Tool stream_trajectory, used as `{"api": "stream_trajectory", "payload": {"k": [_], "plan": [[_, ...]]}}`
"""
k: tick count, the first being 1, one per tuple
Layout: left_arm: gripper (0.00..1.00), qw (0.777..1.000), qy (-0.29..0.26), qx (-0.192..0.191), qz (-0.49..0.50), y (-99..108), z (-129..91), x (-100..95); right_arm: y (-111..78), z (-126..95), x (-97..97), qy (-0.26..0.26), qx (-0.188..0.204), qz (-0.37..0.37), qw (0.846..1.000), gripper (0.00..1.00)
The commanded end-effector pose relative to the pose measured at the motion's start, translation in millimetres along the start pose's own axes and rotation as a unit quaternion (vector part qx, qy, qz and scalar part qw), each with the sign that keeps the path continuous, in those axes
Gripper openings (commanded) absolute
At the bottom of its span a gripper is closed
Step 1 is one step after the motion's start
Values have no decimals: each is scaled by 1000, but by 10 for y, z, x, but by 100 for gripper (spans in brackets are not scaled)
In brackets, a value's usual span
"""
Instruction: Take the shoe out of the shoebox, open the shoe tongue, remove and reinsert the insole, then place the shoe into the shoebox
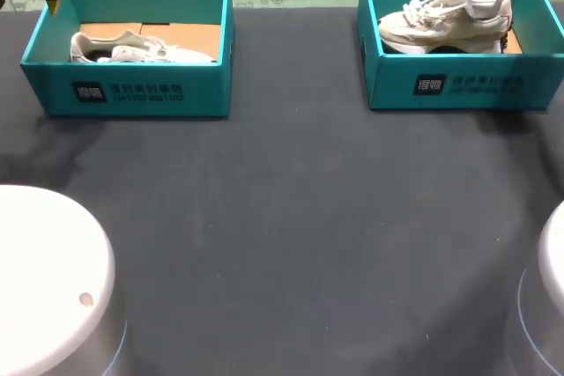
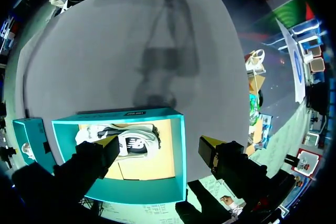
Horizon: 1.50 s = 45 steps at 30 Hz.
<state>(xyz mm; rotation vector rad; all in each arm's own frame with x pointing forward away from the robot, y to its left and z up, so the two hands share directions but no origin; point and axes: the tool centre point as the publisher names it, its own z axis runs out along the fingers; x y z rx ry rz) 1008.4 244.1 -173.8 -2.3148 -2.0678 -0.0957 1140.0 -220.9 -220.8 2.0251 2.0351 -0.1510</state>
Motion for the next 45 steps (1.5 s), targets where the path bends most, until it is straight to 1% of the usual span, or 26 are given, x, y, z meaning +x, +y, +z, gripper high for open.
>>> {"api": "stream_trajectory", "payload": {"k": [1, 6, 10, 15, 21, 27, 29, 30, 36, 41, 43, 45], "plan": [[100, 1000, 1, 0, 0, -2, -1, 3, 261, 180, -30, 6, 28, 3, 1000, 100], [100, 1000, 1, 0, 0, -2, -1, 3, 285, 312, -58, 13, 30, 11, 999, 100], [100, 1000, 1, 0, 0, -2, -1, 3, 288, 421, -95, 16, 43, 28, 999, 100], [100, 1000, 1, 0, 0, -2, -1, 3, 270, 493, -95, 22, 50, 36, 998, 100], [100, 1000, 1, 0, 0, -2, -1, 3, 204, 601, -82, 26, 61, 43, 997, 100], [100, 1000, 1, 0, 0, -2, -1, 3, 142, 753, -106, 35, 73, 53, 995, 100], [100, 1000, 1, 0, 0, -2, -1, 3, 135, 808, -99, 38, 78, 54, 995, 88], [100, 1000, 1, 0, 0, -2, -1, 3, 132, 834, -98, 39, 80, 55, 995, 86], [100, 1000, 1, 0, 0, -2, -1, 3, 128, 962, -81, 47, 88, 56, 993, 86], [100, 1000, 1, 0, 0, -2, -1, 3, 132, 1030, -71, 48, 91, 56, 993, 84], [100, 1000, 1, 0, 0, -2, -1, 3, 136, 1064, -72, 48, 92, 57, 993, 77], [100, 1000, 1, 0, 0, -2, -1, 3, 138, 1090, -75, 48, 93, 58, 993, 73]]}}
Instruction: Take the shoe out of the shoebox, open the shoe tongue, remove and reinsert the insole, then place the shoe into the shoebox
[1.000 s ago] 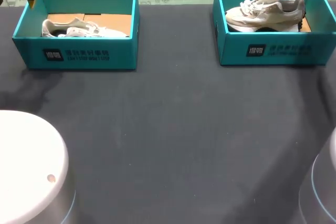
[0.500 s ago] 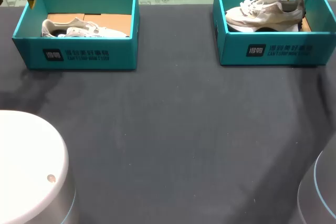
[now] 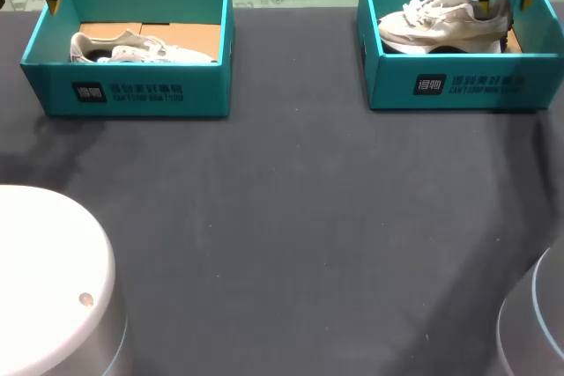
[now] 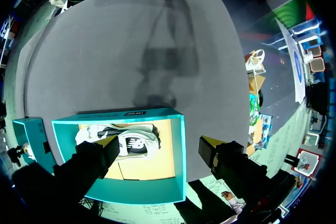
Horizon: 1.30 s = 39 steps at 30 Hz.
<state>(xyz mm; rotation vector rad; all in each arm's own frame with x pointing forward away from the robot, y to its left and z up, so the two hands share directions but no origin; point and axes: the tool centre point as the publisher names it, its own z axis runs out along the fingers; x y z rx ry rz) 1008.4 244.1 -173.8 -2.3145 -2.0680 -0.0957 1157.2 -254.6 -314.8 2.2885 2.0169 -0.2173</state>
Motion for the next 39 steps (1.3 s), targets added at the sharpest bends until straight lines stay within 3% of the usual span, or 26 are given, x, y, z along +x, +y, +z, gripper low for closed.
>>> {"api": "stream_trajectory", "payload": {"k": [1, 10, 16, 30, 36, 39], "plan": [[100, 1000, 1, 0, 0, -3, -1, 3, 101, 87, 3, 0, 7, 2, 1000, 72], [100, 1000, 1, 0, 0, -3, -1, 3, 141, 217, -13, 4, 4, 2, 1000, 62], [100, 1000, 1, 0, 0, -3, -1, 3, 132, 318, -54, 9, 2, 13, 1000, 66], [100, 1000, 1, 0, 0, -3, -1, 3, 167, 494, -65, 13, 9, 19, 1000, 55], [100, 1000, 1, 0, 0, -3, -1, 3, 141, 536, -14, 16, 14, 17, 1000, 43], [100, 1000, 1, 0, 0, -3, -1, 3, 127, 535, 3, 16, 13, 19, 1000, 31]]}}
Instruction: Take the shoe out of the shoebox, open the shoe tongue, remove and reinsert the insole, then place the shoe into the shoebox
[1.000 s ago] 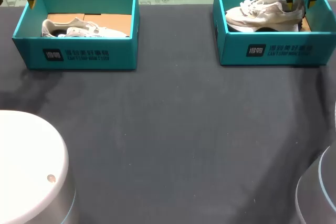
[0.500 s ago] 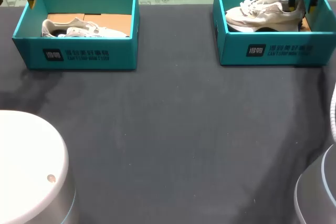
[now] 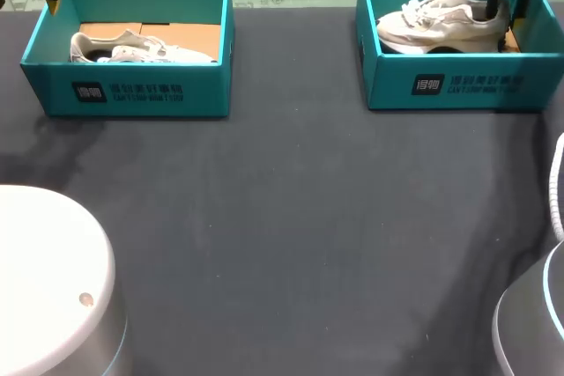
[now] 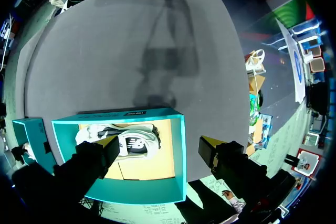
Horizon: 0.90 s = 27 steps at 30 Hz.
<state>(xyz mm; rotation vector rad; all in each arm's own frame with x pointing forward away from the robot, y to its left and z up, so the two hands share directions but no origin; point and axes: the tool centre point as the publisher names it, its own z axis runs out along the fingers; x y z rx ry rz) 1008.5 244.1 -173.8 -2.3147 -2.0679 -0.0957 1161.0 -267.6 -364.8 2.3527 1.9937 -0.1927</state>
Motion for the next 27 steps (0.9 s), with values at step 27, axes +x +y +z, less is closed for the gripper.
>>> {"api": "stream_trajectory", "payload": {"k": [27], "plan": [[100, 1000, 1, 0, 0, -3, -1, 3, 12, -281, -127, -33, -9, 32, 999, 0]]}}
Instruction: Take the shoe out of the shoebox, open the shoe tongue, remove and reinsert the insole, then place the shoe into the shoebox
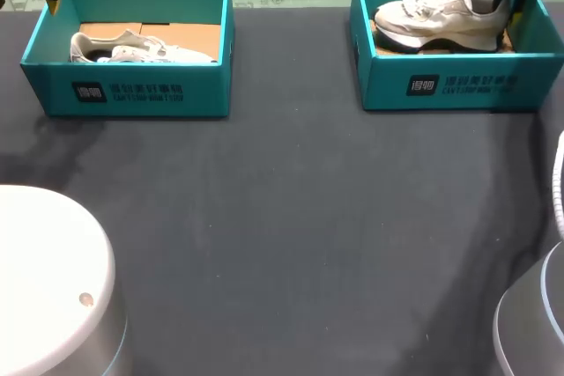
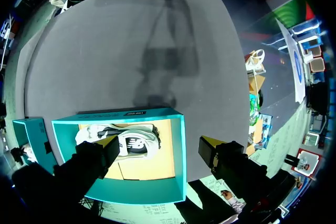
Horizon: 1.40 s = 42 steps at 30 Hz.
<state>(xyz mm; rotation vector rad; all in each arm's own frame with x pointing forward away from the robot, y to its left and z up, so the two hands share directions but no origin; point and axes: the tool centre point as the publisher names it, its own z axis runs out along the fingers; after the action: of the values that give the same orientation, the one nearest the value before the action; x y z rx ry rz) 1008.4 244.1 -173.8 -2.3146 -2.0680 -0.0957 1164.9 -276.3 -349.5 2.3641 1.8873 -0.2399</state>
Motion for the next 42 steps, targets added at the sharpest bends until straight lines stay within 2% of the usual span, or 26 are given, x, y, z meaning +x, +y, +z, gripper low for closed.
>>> {"api": "stream_trajectory", "payload": {"k": [1, 5, 10, 17, 29, 37, 42], "plan": [[100, 1000, 1, 0, 0, -3, -1, 3, -31, -160, -44, -4, -1, 2, 1000, 0], [100, 1000, 1, 0, 0, -3, -1, 3, -38, -278, -72, -8, -3, 3, 1000, 0], [100, 1000, 1, 0, 0, -3, -1, 3, -63, -533, -66, -12, -7, 2, 1000, 0], [100, 1000, 1, 0, 0, -3, -1, 3, -130, -1076, -89, -16, -24, 0, 1000, 0], [100, 1000, 1, 0, 0, -3, -1, 3, -134, -2010, -309, -32, -54, -1, 998, 0], [100, 1000, 1, 0, 0, -3, -1, 3, -118, -2434, -424, -36, -56, -16, 998, 0], [100, 1000, 1, 0, 0, -3, -1, 3, -228, -2594, -444, -34, -53, -26, 998, 0]]}}
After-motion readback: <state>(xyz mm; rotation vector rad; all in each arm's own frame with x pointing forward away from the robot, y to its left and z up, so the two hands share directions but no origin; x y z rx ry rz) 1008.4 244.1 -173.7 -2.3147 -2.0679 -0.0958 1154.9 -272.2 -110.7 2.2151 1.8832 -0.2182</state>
